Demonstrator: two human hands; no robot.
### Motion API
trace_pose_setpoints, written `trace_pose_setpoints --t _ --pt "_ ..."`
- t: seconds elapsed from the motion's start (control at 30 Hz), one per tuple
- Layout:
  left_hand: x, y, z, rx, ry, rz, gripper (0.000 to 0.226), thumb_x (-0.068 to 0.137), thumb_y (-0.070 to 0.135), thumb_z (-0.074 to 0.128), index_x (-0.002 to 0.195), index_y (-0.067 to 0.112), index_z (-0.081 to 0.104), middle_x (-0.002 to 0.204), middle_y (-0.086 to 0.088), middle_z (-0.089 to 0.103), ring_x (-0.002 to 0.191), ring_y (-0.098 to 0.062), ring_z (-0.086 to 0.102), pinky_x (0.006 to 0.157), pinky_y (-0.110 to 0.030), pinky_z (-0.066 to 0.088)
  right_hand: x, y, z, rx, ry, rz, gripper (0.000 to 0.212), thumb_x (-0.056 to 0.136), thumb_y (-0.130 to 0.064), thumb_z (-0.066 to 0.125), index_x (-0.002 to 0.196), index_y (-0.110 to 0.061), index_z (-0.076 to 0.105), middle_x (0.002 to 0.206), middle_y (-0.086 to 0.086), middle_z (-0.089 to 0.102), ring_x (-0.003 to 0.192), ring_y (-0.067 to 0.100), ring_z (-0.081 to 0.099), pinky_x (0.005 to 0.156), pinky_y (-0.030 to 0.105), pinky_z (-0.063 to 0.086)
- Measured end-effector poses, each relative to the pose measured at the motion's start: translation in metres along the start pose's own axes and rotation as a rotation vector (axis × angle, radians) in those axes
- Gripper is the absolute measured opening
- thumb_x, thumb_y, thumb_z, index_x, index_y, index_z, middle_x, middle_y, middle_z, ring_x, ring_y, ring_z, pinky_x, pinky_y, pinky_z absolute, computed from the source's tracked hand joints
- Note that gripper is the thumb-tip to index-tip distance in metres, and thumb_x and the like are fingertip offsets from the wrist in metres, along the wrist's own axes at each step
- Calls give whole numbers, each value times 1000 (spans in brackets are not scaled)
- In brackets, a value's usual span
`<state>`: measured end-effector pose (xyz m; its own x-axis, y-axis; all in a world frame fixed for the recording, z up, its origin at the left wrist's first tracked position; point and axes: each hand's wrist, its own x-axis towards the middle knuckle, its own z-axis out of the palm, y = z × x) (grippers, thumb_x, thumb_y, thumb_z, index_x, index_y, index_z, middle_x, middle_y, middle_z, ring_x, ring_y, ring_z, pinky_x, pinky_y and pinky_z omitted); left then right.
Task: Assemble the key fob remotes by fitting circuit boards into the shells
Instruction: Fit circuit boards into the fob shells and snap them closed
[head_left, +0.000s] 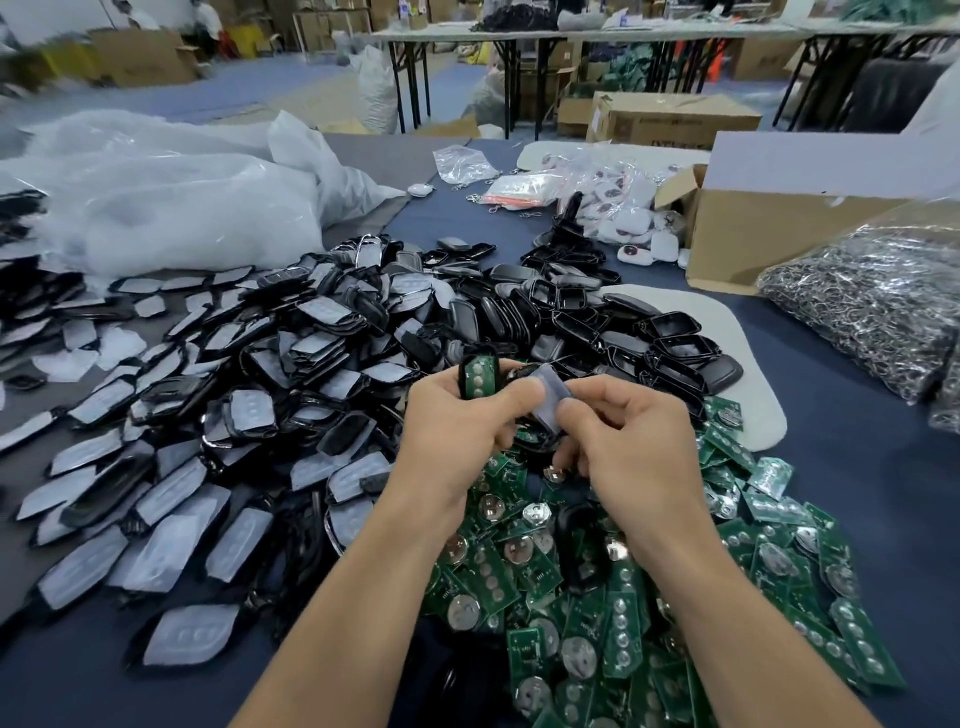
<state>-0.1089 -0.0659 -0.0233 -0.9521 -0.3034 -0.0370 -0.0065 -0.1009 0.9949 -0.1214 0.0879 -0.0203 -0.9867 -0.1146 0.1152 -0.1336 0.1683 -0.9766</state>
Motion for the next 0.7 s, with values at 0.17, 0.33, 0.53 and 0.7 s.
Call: trace_pose_setpoints --t 0.17,0.33,0.53,0.7 --pt "3 12 -11 -107 253 -31 14 91 26 81 87 13 76 63 1 66 45 -7 44 46 -15 42 4 1 3 35 -3 84 18 94 -13 71 86 -25 81 57 10 68 46 17 56 48 26 42" --pt "13 26 -45 -371 558 43 56 97 40 72 139 6 57 68 7 61 56 -8 45 49 -16 40 18 -17 32 -289 -222 20 12 88 -21 72 83 -28 81 57 -10 70 42 1 54 45 20 48" --pt "12 29 -52 -459 680 110 20 106 14 52 91 14 65 63 9 65 56 -7 56 52 -17 46 60 -39 88 -527 -107 -202 29 95 -32 63 75 -15 75 60 -2 68 58 20 61 67 34 55" --pt "14 27 -63 -505 726 112 24 107 14 51 88 15 65 63 7 66 52 -10 54 50 -19 44 78 -41 130 -924 -280 -139 37 94 -43 65 80 -14 47 96 11 68 101 36 63 79 37 40"
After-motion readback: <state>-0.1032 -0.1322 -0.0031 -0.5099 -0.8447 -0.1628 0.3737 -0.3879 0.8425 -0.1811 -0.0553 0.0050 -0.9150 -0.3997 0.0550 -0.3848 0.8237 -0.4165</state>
